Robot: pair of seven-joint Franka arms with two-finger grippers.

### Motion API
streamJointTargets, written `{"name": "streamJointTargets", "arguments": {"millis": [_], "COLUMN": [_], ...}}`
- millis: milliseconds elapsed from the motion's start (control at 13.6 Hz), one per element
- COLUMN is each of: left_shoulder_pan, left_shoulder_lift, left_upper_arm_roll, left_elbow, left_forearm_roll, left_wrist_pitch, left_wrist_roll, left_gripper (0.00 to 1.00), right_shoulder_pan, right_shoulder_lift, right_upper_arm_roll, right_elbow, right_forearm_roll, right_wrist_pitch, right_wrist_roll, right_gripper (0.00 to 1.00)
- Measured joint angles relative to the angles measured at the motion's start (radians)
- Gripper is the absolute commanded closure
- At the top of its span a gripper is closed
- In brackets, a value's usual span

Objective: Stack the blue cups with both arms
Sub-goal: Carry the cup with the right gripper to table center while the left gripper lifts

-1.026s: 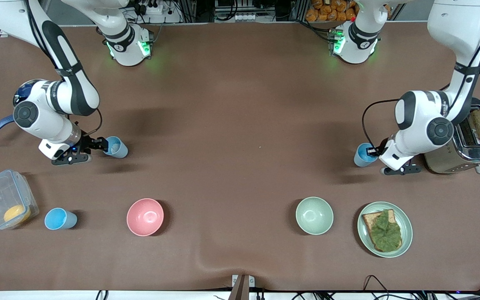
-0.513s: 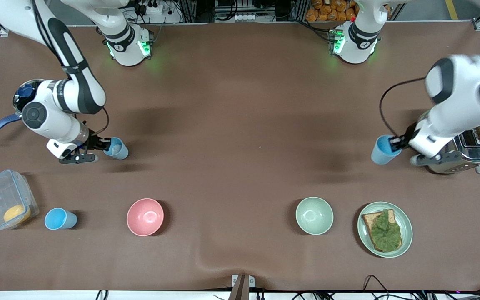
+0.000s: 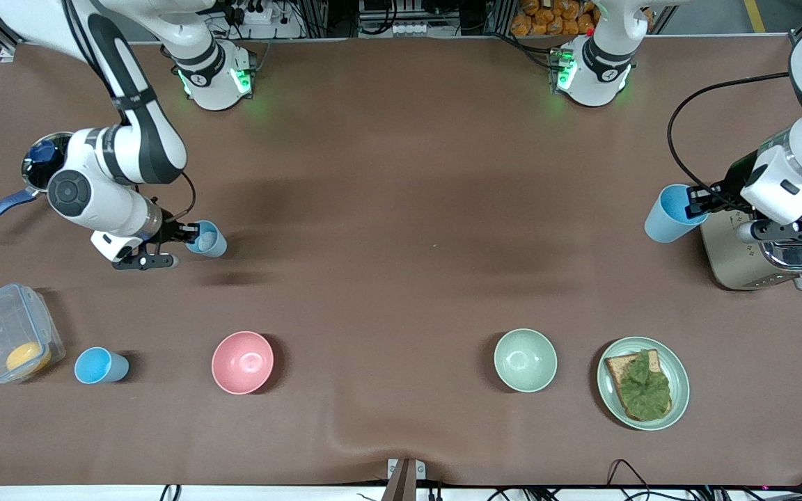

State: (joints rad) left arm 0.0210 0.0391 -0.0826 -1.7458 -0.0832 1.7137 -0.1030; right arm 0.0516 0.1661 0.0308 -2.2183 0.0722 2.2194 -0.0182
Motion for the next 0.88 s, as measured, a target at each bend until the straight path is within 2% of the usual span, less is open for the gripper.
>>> {"name": "streamJointTargets", "arguments": {"millis": [147, 293, 660, 880], "left_shoulder_pan": [-0.006, -0.007, -0.008, -0.008], "left_shoulder_lift": [0.017, 0.032, 0.043, 0.043], "left_upper_arm_roll": [-0.009, -0.015, -0.017, -0.018], "left_elbow": [0.021, 0.035, 0.044, 0.045], "left_forearm_roll": [-0.021, -0.022, -0.022, -0.022], "left_wrist_pitch": [0.000, 0.000, 0.000, 0.000], "left_wrist_roll": [0.000, 0.000, 0.000, 0.000], "left_gripper": [1.00, 1.00, 1.00, 1.00], "right_shoulder_pan": [0.047, 0.118, 0.417, 0.544], "right_shoulder_lift": [-0.035, -0.053, -0.040, 0.008], "right_upper_arm_roll": [0.002, 0.004, 0.012, 0.013], "right_elbow": [0.049, 0.067, 0.071, 0.092], "right_forearm_roll": [0.040, 0.063, 0.066, 0.066], "right_wrist_pitch": [-0.087, -0.103, 0.020, 0.099], "right_wrist_roll": [0.023, 0.108, 0.506, 0.679], "right_gripper": [1.00, 1.00, 1.00, 1.00]}}
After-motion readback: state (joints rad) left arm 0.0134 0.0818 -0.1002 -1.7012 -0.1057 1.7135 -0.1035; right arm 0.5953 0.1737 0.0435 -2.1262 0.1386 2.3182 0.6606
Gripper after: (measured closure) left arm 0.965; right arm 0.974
